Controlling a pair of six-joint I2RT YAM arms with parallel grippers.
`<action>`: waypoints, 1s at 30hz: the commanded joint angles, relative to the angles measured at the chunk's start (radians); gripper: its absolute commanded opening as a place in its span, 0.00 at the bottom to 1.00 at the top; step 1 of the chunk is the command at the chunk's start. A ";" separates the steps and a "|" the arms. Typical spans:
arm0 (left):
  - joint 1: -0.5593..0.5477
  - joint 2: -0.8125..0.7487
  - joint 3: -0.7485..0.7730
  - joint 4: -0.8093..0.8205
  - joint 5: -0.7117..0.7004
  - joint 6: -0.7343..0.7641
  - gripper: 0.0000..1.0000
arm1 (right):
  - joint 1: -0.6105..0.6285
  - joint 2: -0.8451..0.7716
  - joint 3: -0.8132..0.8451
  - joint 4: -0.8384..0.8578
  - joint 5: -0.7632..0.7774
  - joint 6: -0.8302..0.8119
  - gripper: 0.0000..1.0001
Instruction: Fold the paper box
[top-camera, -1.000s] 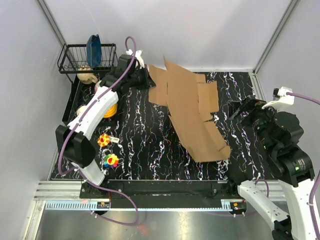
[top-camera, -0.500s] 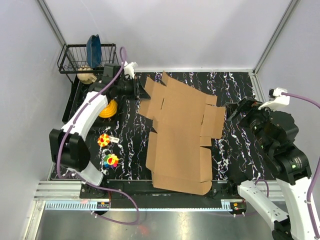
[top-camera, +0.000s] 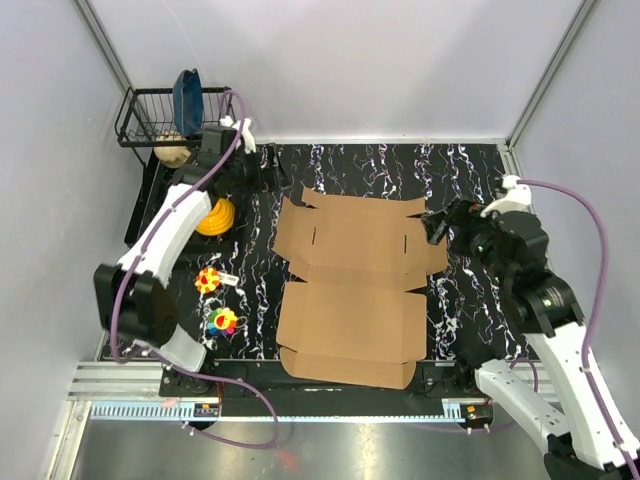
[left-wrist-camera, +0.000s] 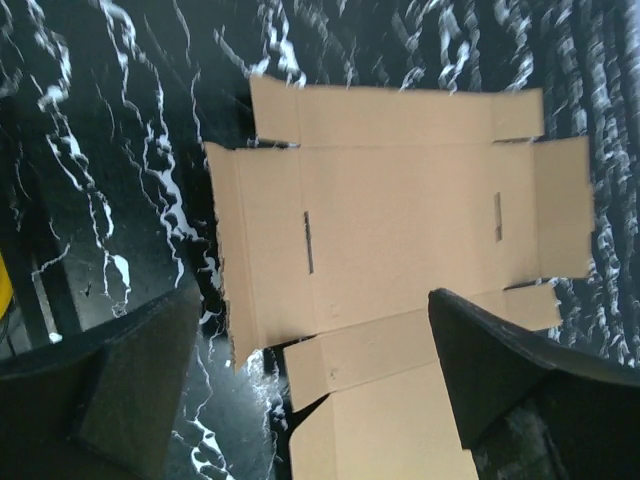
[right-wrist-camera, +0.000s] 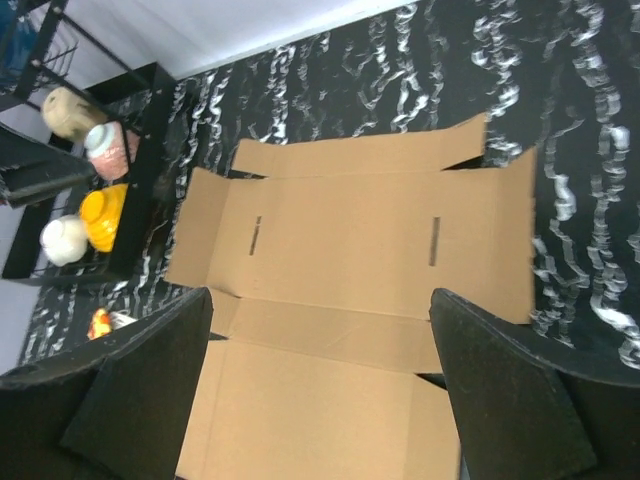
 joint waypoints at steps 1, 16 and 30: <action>-0.001 -0.201 -0.140 0.249 -0.073 -0.140 0.99 | 0.006 0.095 -0.117 0.203 -0.213 0.111 0.93; -0.137 -0.314 -0.559 0.507 -0.237 -0.246 0.96 | 0.093 0.747 -0.190 0.600 -0.331 0.132 0.73; -0.135 0.088 -0.076 0.364 -0.335 -0.255 0.99 | 0.136 1.000 -0.246 0.734 -0.327 0.218 0.71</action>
